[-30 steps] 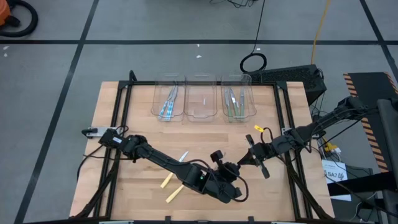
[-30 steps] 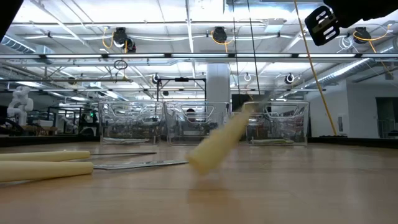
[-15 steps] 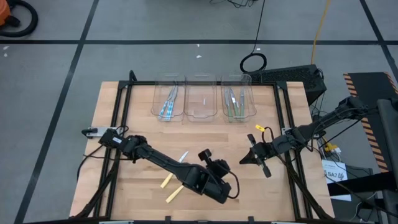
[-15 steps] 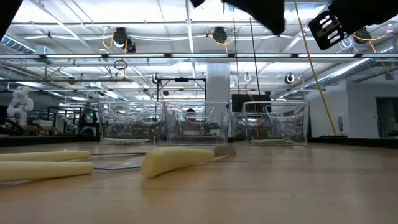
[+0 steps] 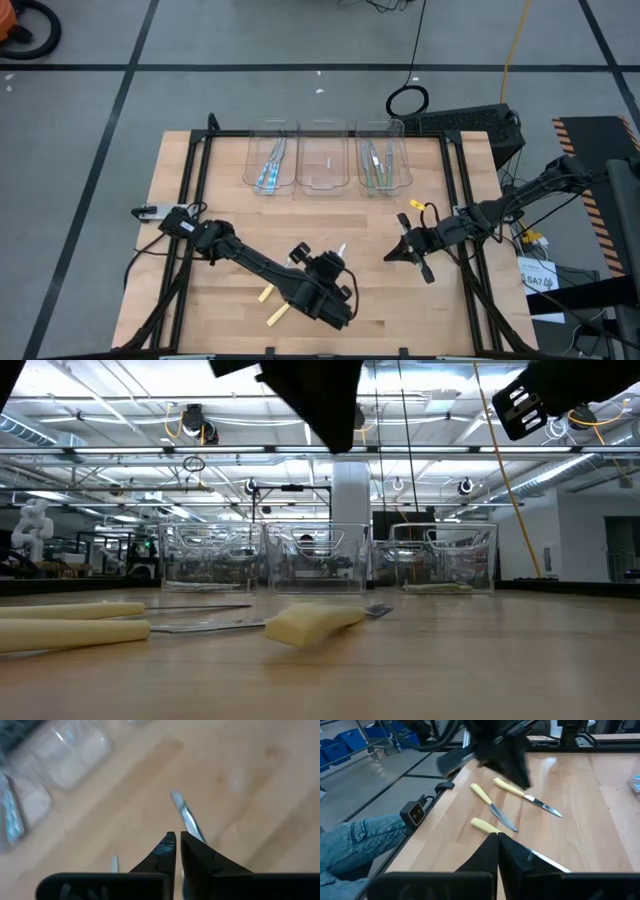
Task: Sort silverware by color (type)
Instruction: Put the yellow knife into the middle transparent bin
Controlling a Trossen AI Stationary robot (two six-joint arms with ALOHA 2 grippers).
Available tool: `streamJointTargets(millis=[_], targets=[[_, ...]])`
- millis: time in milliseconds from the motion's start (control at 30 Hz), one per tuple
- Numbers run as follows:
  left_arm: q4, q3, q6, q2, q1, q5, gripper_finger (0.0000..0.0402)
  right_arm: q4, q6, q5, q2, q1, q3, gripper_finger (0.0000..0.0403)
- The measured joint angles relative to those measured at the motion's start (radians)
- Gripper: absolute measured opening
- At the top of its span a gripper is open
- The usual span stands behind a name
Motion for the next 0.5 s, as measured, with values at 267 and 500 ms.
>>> streamJointTargets(millis=[267,500], targets=[[0.177,-0.08,0.023,0.003,-0.032,0.092,0.0116,-0.048,0.0,-0.001,0.0,-0.04,0.0,0.0002],[0.222,-0.146,0.033,0.002,-0.032,0.124,0.016,-0.081,-0.06,0.001,0.011,-0.067,0.0,0.0002]])
